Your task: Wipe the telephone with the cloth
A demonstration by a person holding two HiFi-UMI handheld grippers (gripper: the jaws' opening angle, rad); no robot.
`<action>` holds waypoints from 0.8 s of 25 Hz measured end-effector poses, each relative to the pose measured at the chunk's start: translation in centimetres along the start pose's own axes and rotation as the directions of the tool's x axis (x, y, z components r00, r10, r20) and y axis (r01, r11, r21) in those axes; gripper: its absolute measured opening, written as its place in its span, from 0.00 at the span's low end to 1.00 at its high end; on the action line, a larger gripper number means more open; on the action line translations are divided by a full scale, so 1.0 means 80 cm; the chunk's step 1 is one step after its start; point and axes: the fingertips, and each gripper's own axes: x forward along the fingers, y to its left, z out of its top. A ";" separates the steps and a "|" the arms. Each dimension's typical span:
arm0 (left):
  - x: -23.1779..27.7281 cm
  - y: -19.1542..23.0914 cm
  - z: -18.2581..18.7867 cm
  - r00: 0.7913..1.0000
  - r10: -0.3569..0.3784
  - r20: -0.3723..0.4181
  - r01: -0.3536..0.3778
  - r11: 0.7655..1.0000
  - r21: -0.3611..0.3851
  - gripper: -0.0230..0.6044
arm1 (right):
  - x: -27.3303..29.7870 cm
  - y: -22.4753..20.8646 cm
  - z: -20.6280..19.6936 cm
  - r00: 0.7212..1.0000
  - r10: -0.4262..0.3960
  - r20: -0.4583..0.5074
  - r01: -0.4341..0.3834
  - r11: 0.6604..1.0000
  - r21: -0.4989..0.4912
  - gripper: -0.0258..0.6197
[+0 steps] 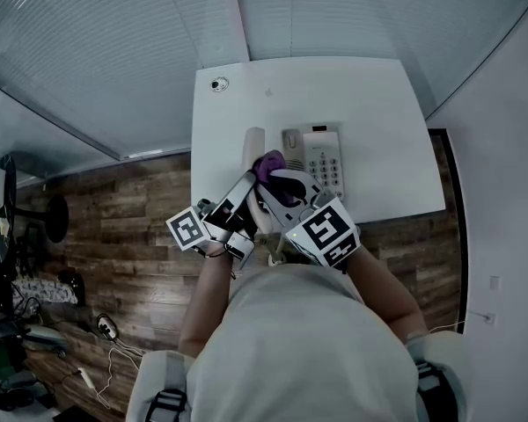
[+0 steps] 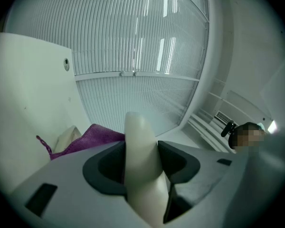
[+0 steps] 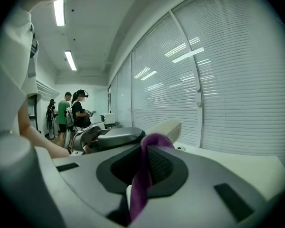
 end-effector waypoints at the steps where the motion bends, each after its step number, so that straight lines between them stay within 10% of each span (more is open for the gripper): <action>1: 0.000 0.000 0.001 1.000 -0.001 0.002 0.001 1.000 -0.001 0.39 | 0.000 0.001 0.000 1.000 0.004 -0.001 -0.004 1.000 -0.001 0.11; 20: -0.003 0.005 0.022 0.998 0.033 0.049 -0.034 0.999 0.022 0.39 | -0.002 0.014 -0.006 0.998 0.054 -0.023 -0.054 0.999 -0.009 0.11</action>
